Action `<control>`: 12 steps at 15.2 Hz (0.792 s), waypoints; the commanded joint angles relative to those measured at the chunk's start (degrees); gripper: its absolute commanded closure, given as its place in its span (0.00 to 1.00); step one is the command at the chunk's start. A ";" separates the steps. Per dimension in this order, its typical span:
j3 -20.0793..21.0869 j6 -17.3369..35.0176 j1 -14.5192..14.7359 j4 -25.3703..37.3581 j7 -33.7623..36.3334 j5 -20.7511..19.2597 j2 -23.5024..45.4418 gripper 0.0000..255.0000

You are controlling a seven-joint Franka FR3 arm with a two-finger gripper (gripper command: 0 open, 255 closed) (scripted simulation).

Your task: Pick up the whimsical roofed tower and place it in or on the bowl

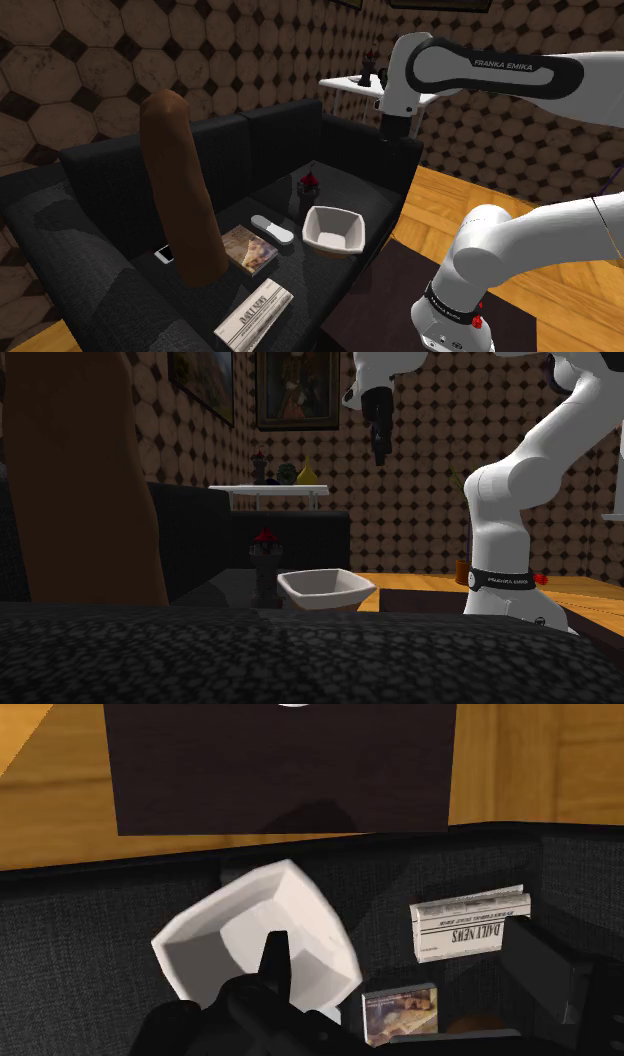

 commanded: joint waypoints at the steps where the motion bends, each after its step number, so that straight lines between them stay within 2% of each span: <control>1: 0.00 0.00 0.00 0.00 0.00 0.00 0.00 0.00; 6: 4.28 7.75 -2.66 3.39 13.09 3.57 9.98 0.00; 12: 7.75 15.41 -6.10 9.81 28.19 5.24 22.56 0.00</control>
